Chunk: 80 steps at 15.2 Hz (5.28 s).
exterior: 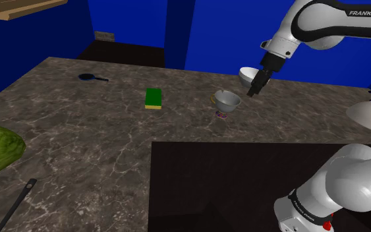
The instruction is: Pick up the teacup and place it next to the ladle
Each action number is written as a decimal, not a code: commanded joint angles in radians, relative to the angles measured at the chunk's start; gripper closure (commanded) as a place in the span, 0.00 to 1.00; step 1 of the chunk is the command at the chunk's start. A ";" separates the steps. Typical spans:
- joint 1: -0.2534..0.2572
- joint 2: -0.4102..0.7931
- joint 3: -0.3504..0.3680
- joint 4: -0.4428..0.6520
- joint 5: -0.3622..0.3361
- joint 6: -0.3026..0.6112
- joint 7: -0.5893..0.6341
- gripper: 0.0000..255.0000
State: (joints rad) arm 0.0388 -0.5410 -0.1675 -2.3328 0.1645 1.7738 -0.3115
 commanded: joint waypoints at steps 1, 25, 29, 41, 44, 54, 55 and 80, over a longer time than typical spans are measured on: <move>0.013 0.076 -0.031 0.033 0.026 0.042 -0.055 0.00; 0.063 0.318 -0.085 0.086 0.157 0.212 -0.216 1.00; 0.063 0.318 -0.085 0.086 0.157 0.212 -0.216 1.00; 0.060 0.289 -0.082 0.177 0.137 0.100 -0.173 1.00; 0.060 0.283 -0.081 0.211 0.132 0.062 -0.160 1.00; 0.061 0.279 -0.081 0.339 0.123 -0.064 -0.120 1.00; 0.061 0.279 -0.082 0.353 0.123 -0.076 -0.116 1.00; 0.190 0.178 0.178 0.343 0.175 -0.045 0.266 1.00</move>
State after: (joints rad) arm 0.2172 -0.3731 -0.0125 -2.0013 0.3340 1.7198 -0.0774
